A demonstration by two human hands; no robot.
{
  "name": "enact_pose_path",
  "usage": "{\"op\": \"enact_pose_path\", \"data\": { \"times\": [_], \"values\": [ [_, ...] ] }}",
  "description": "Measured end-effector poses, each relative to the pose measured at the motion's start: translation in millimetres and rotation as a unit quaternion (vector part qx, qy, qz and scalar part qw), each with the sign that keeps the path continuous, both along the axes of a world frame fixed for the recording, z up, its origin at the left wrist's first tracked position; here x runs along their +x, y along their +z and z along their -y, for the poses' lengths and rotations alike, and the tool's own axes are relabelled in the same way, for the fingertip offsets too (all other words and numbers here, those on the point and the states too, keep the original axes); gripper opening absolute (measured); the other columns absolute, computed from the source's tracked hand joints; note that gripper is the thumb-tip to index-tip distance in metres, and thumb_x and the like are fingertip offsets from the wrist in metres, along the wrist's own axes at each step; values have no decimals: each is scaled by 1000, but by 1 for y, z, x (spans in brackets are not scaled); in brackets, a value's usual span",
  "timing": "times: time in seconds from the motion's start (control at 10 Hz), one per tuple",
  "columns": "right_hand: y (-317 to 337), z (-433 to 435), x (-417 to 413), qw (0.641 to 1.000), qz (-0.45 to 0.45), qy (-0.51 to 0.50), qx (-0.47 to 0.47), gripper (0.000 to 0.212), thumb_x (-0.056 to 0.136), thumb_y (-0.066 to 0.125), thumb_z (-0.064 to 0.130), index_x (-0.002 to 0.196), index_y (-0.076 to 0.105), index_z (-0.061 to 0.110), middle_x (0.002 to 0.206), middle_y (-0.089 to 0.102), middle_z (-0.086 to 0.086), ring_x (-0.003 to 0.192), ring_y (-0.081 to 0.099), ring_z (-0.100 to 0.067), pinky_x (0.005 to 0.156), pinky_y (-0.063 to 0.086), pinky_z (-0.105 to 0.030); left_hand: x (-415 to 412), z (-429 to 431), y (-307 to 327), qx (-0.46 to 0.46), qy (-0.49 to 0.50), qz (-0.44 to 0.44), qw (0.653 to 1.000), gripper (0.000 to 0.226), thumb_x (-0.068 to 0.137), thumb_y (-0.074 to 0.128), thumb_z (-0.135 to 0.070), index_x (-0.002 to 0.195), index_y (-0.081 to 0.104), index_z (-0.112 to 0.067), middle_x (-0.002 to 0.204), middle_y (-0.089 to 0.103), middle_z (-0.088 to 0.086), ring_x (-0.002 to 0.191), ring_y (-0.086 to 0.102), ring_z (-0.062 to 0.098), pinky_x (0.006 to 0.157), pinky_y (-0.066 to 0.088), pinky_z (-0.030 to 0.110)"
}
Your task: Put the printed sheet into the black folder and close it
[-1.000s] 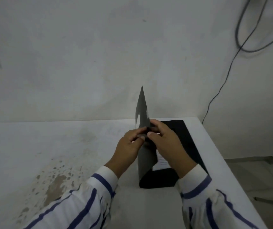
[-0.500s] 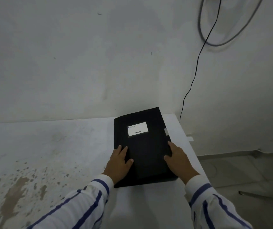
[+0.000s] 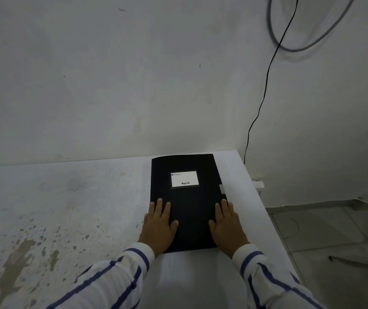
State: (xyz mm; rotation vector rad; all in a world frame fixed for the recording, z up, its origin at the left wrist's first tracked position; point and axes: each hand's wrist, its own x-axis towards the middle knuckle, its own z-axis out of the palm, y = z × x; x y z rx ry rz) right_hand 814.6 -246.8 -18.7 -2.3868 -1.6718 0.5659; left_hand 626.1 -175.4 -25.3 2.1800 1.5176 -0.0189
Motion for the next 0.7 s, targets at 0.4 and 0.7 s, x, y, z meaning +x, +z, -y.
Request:
{"op": "enact_pose_path", "data": {
  "times": [0.4,0.7],
  "values": [
    [3,-2,-2,999,30,11,-16,61,98,31,38,146,10,6,156,4,-16,143,0,-32,117,8,-43,-1,-3,13,-6,-16,-24,1000,68,97,34,-45,154,11,-18,165,1,10,152,-1,32,121,9,46],
    [44,-19,-65,996,8,55,66,58,97,36,34,144,17,6,156,12,-15,143,3,-30,116,8,-45,-28,-11,51,44,-10,19,999,67,96,36,-42,154,15,-15,164,8,11,152,3,33,122,9,47]
  ]
}}
